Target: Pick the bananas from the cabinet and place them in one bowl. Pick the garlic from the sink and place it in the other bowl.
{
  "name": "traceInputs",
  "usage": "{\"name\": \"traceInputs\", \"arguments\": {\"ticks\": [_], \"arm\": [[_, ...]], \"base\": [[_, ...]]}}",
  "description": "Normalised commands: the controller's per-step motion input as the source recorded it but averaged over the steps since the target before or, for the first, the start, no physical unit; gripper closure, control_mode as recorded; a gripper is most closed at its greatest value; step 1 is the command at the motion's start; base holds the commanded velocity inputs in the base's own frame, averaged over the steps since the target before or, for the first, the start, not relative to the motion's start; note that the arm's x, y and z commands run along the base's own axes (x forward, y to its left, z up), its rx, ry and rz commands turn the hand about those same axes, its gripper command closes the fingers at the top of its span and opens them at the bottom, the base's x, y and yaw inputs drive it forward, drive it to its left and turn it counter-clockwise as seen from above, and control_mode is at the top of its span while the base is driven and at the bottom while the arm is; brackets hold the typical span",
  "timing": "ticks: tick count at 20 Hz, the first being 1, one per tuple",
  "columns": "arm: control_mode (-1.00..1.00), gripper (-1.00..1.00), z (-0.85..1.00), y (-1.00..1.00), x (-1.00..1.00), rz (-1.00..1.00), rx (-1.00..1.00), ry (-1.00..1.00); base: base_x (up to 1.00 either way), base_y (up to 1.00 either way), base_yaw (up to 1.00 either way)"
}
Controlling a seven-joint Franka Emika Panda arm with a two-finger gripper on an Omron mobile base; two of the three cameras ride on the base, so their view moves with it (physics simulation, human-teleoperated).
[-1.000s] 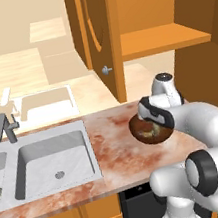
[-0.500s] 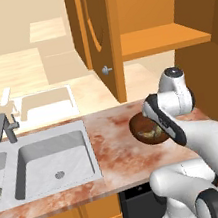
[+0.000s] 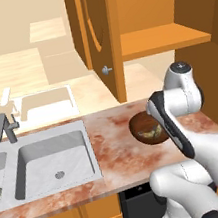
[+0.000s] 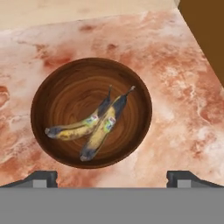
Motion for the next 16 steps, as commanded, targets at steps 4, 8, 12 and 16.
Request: {"name": "traceInputs", "arguments": {"ticks": [4,8,12,16], "arm": [[-1.00,-1.00,0.26,0.00,-0.23,0.02,-0.09,0.00],[-1.00,-1.00,0.25,0.00,-0.42,0.05,-0.08,0.00],[-1.00,-1.00,0.19,-0.01,-0.48,0.06,-0.01,0.00],[-1.00,-1.00,0.03,-0.10,-0.56,0.07,0.00,-0.01]], "base": [[0.00,0.00,0.00],[0.00,0.00,0.00],[0.00,0.00,0.00],[0.00,0.00,0.00]]}}
